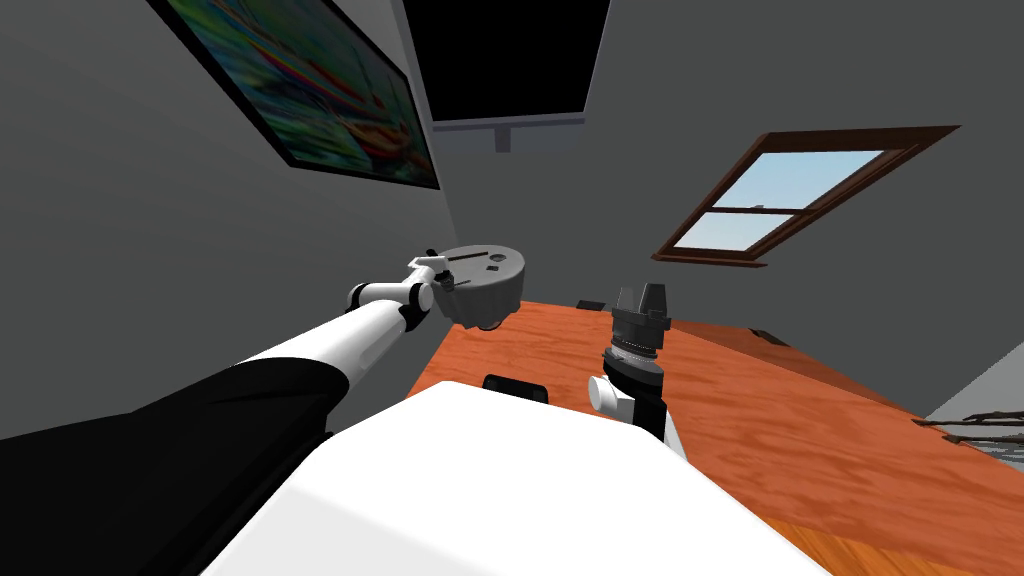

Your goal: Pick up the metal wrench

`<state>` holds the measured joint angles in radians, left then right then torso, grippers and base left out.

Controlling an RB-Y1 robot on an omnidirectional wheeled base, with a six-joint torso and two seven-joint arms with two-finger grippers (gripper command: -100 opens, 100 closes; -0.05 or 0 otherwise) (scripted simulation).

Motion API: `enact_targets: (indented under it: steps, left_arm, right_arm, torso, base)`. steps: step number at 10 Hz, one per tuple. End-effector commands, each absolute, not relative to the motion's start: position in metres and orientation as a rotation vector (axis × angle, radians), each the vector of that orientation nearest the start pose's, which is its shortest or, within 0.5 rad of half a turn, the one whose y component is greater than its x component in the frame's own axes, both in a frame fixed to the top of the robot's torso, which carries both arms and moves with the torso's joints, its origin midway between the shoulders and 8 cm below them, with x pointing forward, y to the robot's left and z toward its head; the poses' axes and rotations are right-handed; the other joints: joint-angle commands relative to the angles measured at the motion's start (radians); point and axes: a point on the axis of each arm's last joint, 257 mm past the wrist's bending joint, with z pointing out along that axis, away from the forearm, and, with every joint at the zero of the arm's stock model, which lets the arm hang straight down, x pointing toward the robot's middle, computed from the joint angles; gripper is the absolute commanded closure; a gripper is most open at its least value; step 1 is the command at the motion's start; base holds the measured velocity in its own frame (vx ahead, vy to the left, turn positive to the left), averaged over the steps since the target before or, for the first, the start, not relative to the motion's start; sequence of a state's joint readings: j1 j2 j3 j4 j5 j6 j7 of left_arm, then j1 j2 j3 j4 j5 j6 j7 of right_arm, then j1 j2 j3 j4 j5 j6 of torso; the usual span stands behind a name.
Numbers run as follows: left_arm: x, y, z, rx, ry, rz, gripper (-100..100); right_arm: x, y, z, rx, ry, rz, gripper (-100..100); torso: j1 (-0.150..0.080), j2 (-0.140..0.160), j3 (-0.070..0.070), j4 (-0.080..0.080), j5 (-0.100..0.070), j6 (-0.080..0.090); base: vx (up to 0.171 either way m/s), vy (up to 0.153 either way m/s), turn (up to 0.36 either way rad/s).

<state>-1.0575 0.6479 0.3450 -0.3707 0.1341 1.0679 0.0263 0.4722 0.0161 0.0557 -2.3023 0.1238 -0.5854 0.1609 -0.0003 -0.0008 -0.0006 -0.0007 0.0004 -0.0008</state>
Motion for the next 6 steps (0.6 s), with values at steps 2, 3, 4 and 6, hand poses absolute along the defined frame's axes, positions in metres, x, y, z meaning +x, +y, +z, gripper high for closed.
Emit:
enact_targets:
  steps: [2,3,4,6]
  left_arm:
    - [0.588,0.508,-0.234,-2.256,1.428,-0.367,0]
    - [0.6,0.485,-0.228,-2.237,1.467,-0.376,100]
    - [0.598,0.484,-0.231,-2.243,1.469,-0.371,100]
    - [0.596,0.484,-0.234,-2.249,1.471,-0.366,100]
  right_arm:
    - [0.329,-0.24,0.057,0.434,0.607,1.167,0]
    - [0.329,-0.24,0.057,0.434,0.607,1.167,0]
    - [0.329,-0.24,0.057,0.434,0.607,1.167,0]
    - [0.329,-0.24,0.057,0.434,0.607,1.167,0]
  torso:
    - [0.0,0.0,0.0,0.0,0.0,0.0]
    - [0.0,0.0,0.0,0.0,0.0,0.0]
    - [0.0,0.0,0.0,0.0,0.0,-0.002]
    - [0.0,0.0,-0.001,-0.001,0.0,0.0]
  base:
    - [0.0,0.0,0.0]
    - [0.001,0.009,0.284]
    - [0.005,0.002,0.131]
    - [0.0,0.002,-0.03]
